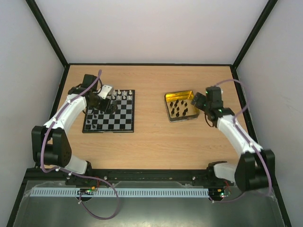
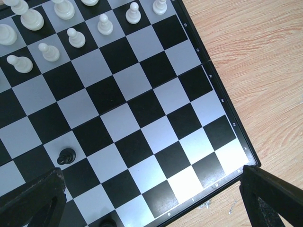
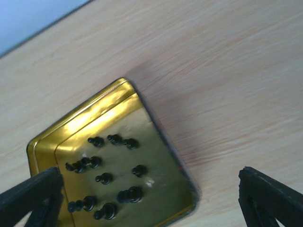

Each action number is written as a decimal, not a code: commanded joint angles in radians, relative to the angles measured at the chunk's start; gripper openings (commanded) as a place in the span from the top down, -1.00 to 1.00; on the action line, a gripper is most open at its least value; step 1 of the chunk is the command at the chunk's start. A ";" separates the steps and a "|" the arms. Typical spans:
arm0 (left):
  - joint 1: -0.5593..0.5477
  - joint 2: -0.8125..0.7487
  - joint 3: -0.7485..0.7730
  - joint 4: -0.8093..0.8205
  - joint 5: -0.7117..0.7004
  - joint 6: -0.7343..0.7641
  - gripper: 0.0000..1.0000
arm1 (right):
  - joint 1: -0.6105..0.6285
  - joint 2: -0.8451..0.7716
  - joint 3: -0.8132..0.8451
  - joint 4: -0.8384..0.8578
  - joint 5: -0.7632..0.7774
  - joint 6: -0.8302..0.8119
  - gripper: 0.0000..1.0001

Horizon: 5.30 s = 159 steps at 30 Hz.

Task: Set up the chess pieces on the board
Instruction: Move the chessboard to the center of the board, then move the storage box to the center of the board.

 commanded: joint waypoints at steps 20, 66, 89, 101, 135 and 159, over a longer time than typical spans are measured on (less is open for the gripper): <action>0.151 0.003 0.094 -0.024 -0.053 -0.042 -0.76 | 0.538 0.598 0.744 -0.456 0.171 -0.084 -0.54; 0.430 0.654 0.468 0.041 -0.266 0.028 -0.16 | 0.536 0.821 0.779 -0.348 0.140 -0.041 -0.57; 0.303 0.634 0.357 0.071 -0.237 -0.036 -0.36 | 0.498 0.857 0.756 -0.319 0.135 -0.052 -0.62; 0.212 0.536 0.245 0.062 -0.183 -0.052 -0.35 | 0.469 0.938 0.806 -0.317 0.111 -0.053 -0.62; -0.012 0.302 0.008 0.069 -0.135 -0.059 -0.35 | 0.313 0.718 0.723 -0.319 0.185 -0.059 -0.64; 0.070 0.329 0.026 0.118 -0.258 -0.043 -0.32 | 0.309 0.700 0.676 -0.313 0.183 -0.059 -0.64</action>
